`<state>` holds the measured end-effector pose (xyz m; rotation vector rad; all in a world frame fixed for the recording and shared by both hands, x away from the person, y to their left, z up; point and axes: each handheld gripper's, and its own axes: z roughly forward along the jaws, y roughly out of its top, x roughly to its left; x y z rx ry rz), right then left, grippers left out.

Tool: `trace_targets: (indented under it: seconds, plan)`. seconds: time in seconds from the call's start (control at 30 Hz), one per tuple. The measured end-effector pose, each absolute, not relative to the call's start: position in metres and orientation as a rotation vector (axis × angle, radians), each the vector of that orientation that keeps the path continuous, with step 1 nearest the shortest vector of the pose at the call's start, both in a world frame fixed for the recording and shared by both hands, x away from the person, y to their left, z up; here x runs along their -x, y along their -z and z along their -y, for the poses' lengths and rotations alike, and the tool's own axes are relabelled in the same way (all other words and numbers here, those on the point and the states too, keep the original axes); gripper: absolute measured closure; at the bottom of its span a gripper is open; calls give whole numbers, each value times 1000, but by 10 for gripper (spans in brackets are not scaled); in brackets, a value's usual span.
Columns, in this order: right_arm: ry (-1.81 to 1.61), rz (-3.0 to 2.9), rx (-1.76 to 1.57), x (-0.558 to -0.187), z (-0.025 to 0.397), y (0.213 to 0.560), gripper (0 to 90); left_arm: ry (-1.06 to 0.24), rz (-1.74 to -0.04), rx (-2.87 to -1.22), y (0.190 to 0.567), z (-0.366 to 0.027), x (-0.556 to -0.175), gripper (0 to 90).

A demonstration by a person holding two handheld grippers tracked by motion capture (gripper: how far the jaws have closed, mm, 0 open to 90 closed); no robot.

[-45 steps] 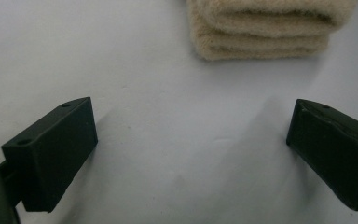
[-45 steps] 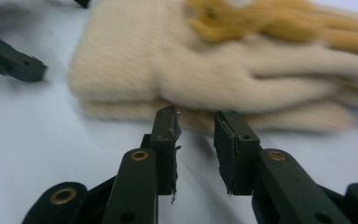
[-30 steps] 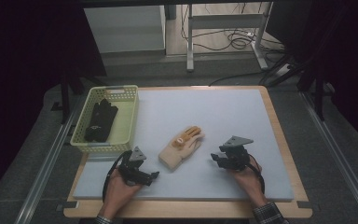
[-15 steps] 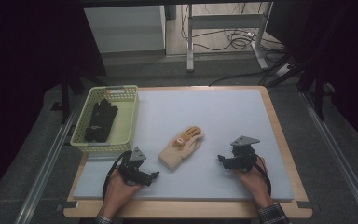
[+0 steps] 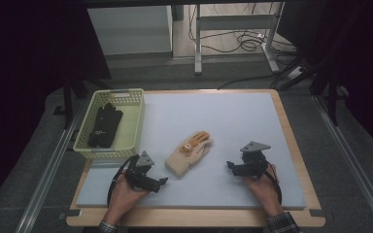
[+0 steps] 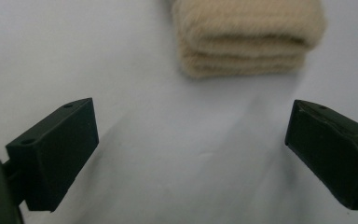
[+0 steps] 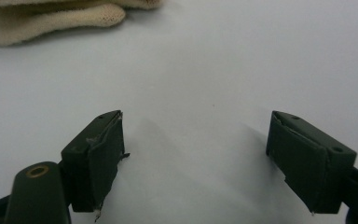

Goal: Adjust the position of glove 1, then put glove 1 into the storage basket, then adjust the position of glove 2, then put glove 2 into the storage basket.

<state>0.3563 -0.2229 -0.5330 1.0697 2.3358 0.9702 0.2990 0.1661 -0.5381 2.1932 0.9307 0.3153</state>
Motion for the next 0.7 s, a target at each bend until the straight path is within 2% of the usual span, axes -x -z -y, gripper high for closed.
trace_targets:
  seconds: [0.47,0.7]
  plan:
    - [-969,-2335,-1067,-356,223,533,189,-210,-903,-2194,506,-133,-322,0]
    - [-970,-2335,-1067,-356,223,533,189,-206,-904,-2229,500,-116,-338,0]
